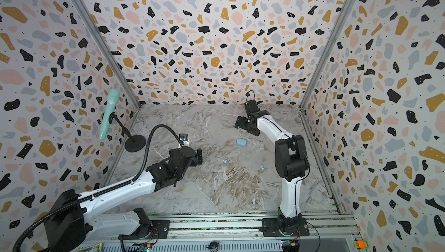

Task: Insert wireless bluetooth earbuds into charging case
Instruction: Pick up the charging case from the center of the table.

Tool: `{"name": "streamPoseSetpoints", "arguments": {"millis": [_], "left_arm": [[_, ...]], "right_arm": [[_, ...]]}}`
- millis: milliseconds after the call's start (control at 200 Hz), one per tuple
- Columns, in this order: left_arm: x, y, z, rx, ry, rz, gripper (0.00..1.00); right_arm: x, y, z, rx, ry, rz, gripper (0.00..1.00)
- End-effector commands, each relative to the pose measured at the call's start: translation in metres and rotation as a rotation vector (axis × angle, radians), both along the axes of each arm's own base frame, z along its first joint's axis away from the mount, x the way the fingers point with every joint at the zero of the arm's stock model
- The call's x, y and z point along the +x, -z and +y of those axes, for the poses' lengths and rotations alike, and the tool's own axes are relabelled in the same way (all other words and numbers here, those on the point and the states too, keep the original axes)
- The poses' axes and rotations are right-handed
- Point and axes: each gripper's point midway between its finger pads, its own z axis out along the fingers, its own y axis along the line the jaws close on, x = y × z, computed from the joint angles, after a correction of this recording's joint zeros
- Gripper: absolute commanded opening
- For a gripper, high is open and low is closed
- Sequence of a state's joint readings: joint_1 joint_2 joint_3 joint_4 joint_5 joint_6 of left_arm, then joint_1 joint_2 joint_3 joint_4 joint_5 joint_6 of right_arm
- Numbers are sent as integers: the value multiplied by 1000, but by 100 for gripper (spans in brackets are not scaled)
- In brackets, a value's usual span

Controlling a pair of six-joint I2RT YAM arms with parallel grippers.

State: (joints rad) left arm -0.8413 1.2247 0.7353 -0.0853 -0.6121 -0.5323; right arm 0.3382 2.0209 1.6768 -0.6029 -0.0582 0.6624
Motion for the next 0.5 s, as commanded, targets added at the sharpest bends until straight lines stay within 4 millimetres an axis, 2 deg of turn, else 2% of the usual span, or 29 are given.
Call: {"name": "streamPoseSetpoints", "arguments": {"millis": [0,135,295,496], "left_arm": [[4,-2,-14,-35,11,-52,100],[1,7,-27,-1,57,-56,100],[-2,14,-38,55,100,-74,100],[-8,15,-57,81,184,-107,100]], "right_arm": [[3,-6,-5,-40,15,32,98],[8,5,-1,-45,8,60,95],[14,11,14,-39,-27,69,93],[6,17,19,-137,-31,91,91]]}}
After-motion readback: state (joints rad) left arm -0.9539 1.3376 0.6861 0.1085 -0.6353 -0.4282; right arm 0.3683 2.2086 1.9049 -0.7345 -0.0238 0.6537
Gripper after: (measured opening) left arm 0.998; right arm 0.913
